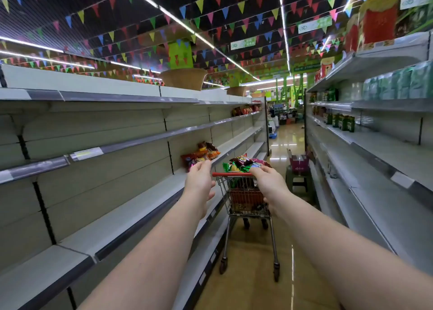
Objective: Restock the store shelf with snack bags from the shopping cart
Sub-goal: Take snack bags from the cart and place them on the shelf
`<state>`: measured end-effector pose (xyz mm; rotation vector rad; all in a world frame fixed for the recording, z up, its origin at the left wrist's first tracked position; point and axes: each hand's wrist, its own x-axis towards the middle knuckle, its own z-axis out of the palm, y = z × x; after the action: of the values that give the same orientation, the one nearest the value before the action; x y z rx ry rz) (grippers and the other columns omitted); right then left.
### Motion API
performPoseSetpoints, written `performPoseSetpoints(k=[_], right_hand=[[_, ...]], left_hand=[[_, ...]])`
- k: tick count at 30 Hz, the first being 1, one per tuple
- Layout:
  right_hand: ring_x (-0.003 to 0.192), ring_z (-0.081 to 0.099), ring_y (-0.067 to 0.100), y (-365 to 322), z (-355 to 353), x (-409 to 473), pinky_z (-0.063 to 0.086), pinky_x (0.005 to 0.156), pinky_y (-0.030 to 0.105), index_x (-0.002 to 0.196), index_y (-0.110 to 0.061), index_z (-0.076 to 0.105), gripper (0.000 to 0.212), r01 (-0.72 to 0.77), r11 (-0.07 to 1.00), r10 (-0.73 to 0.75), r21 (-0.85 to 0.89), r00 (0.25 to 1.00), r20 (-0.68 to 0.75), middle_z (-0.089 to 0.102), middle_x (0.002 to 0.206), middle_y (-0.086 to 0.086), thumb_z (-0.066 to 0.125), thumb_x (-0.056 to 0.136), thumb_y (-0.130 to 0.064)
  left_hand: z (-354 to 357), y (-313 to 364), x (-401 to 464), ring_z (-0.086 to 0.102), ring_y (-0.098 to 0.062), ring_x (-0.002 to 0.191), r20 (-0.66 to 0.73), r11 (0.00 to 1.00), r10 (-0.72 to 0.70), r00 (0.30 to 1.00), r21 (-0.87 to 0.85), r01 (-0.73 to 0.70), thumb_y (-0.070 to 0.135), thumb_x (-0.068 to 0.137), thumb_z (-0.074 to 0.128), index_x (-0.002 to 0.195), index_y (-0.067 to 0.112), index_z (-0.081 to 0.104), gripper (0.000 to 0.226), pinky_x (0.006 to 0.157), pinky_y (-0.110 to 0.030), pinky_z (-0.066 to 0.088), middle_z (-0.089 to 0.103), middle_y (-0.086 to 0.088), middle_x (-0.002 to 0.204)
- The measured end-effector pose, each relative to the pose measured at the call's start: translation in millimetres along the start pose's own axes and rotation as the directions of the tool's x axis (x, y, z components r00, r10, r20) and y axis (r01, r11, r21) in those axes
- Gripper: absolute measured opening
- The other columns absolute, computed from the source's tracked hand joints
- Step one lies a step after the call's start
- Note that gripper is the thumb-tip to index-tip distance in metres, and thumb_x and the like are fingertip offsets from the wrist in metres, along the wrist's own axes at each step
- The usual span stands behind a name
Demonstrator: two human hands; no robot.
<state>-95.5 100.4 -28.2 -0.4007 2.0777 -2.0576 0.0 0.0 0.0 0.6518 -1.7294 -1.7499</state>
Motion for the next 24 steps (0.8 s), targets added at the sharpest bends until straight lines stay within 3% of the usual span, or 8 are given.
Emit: performPoseSetpoints(k=[4,8,10,14,17,20,23,24], right_hand=[[0.117,0.048,0.029,11,8,8,0.042,0.097,0.040,0.139,-0.020,0.038,0.051,-0.022,1.000,0.022,0.003,1.000,-0.018,0.050,0.132,0.008,0.050,0.092,-0.036],[0.122,0.046,0.029,31,15,16,0.039,0.099,0.042,0.137,-0.019,0.042,0.049,-0.052,0.999,0.052,0.008,0.998,-0.034,0.051,0.133,0.007,0.050,0.092,-0.037],[0.121,0.048,0.028,38,15,23,0.040,0.102,0.044,0.137,-0.019,0.043,0.051,-0.070,0.997,0.071,0.020,0.996,-0.047,0.053,0.132,0.007,0.052,0.091,-0.037],[0.106,0.056,0.023,46,2,44,0.051,0.085,0.038,0.138,-0.017,0.042,0.050,-0.108,0.994,0.110,0.036,0.991,-0.073,0.057,0.126,0.007,0.051,0.092,-0.035],[0.087,0.047,0.012,53,-13,67,0.040,0.058,0.023,0.138,-0.017,0.042,0.045,-0.099,0.995,0.100,0.019,0.991,-0.087,0.053,0.129,0.005,0.047,0.096,-0.031],[0.093,0.044,0.013,65,-26,102,0.038,0.075,0.027,0.139,-0.017,0.041,0.045,-0.101,0.995,0.103,0.024,0.991,-0.086,0.051,0.131,0.005,0.047,0.096,-0.031],[0.112,0.047,0.020,76,-36,144,0.036,0.082,0.031,0.139,-0.017,0.040,0.045,-0.109,0.994,0.111,0.026,0.992,-0.067,0.050,0.134,0.006,0.046,0.097,-0.031],[0.117,0.047,0.022,78,-40,159,0.036,0.082,0.031,0.139,-0.017,0.039,0.045,-0.111,0.994,0.112,0.024,0.992,-0.054,0.049,0.135,0.006,0.046,0.097,-0.031]], left_hand=[[-7,-8,15,0.049,-0.019,0.106,0.041,1.000,-0.011,0.999,0.003,0.010,0.032,0.102,0.038,0.142,0.021,0.037,0.042,0.089,-0.036,0.042,0.049,-0.004,0.127],[-5,-24,31,0.048,-0.013,0.079,0.032,0.999,-0.043,0.999,-0.002,0.043,0.028,0.102,0.037,0.134,0.018,0.044,0.034,0.074,-0.031,0.043,0.047,0.001,0.087],[1,-34,43,0.046,-0.011,0.074,0.024,0.998,-0.068,0.997,0.009,0.067,0.029,0.102,0.037,0.133,0.018,0.044,0.034,0.069,-0.029,0.043,0.044,0.002,0.080],[22,-49,65,0.051,-0.019,0.102,0.049,0.994,-0.101,0.994,0.044,0.099,0.030,0.102,0.038,0.137,0.018,0.042,0.037,0.087,-0.035,0.044,0.050,-0.002,0.109],[45,-59,84,0.051,-0.021,0.105,0.061,0.992,-0.119,0.991,0.058,0.115,0.026,0.102,0.039,0.136,0.018,0.043,0.036,0.087,-0.035,0.044,0.050,-0.005,0.115],[73,-71,112,0.052,-0.023,0.112,0.075,0.988,-0.138,0.988,0.078,0.132,0.023,0.102,0.039,0.138,0.016,0.043,0.037,0.089,-0.036,0.045,0.052,-0.009,0.129],[104,-82,145,0.054,-0.020,0.100,0.081,0.989,-0.132,0.988,0.077,0.125,0.024,0.102,0.038,0.138,0.015,0.043,0.037,0.078,-0.033,0.045,0.056,-0.005,0.114],[115,-85,157,0.054,-0.021,0.103,0.079,0.989,-0.133,0.988,0.072,0.127,0.024,0.102,0.038,0.138,0.015,0.043,0.036,0.082,-0.034,0.046,0.055,-0.006,0.116]])
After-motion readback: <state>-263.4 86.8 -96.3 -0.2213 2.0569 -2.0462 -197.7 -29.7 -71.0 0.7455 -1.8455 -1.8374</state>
